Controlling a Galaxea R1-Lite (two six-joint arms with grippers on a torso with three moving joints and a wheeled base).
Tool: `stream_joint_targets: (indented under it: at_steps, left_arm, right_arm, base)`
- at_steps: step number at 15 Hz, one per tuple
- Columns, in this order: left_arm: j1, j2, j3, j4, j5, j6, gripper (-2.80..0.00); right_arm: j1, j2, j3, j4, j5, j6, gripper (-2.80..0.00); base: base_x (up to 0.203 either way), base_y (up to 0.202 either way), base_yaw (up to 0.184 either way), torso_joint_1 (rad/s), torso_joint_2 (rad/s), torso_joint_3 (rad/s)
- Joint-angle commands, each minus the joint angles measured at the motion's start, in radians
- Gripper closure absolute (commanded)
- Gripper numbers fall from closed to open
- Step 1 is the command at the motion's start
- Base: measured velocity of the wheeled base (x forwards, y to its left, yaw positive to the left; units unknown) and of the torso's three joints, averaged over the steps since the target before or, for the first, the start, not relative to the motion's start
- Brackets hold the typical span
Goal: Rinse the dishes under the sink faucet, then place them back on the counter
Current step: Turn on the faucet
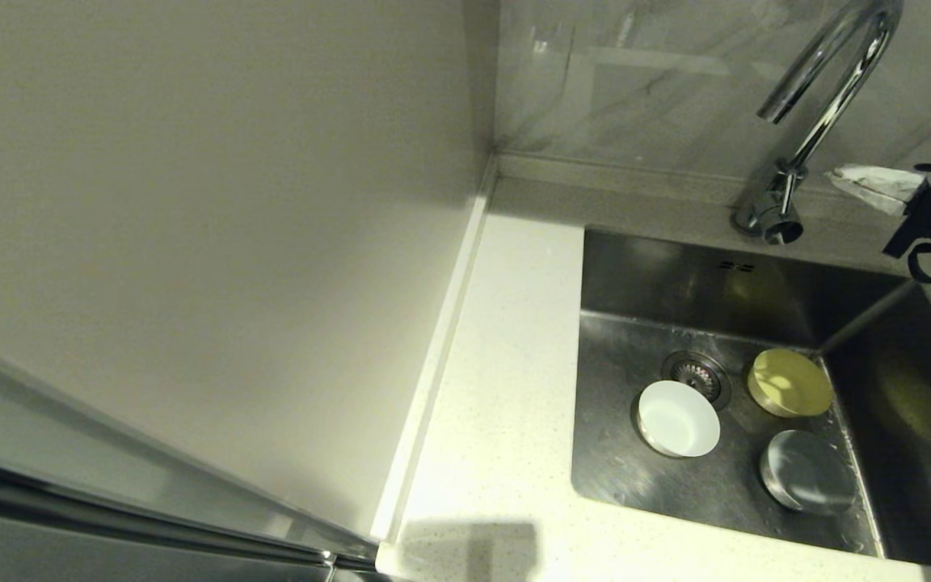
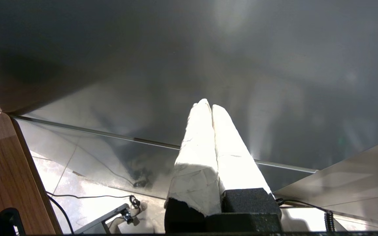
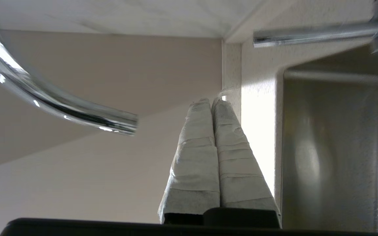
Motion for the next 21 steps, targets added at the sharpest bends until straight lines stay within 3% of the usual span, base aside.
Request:
stream_joint_targets:
  at_steps: [1,11,15,21]
  left_arm:
    - [0.000,0.000,0.003,0.000,0.000,0.000,0.00]
    - [0.000,0.000,0.003,0.000,0.000,0.000,0.00]
    - [0.000,0.000,0.003,0.000,0.000,0.000,0.00]
    - [0.000,-0.001,0.003,0.000,0.000,0.000,0.00]
  right_arm:
    - [0.018,0.029,-0.009,-0.017,0.006,0.009,0.00]
    - [-0.008,0.169,-0.039,-0.307,-0.068,0.080,0.00]
    - [-0.008,0.220,-0.070,-0.464,-0.122,0.167,0.00]
    - [0.004,0.262,-0.104,-0.504,-0.147,0.199,0.00]
  base:
    - [0.000,0.000,0.000,0.000,0.00,0.000]
    - [0.000,0.000,0.000,0.000,0.00,0.000]
    - [0.000,0.000,0.000,0.000,0.00,0.000]
    - [0.000,0.000,0.000,0.000,0.00,0.000]
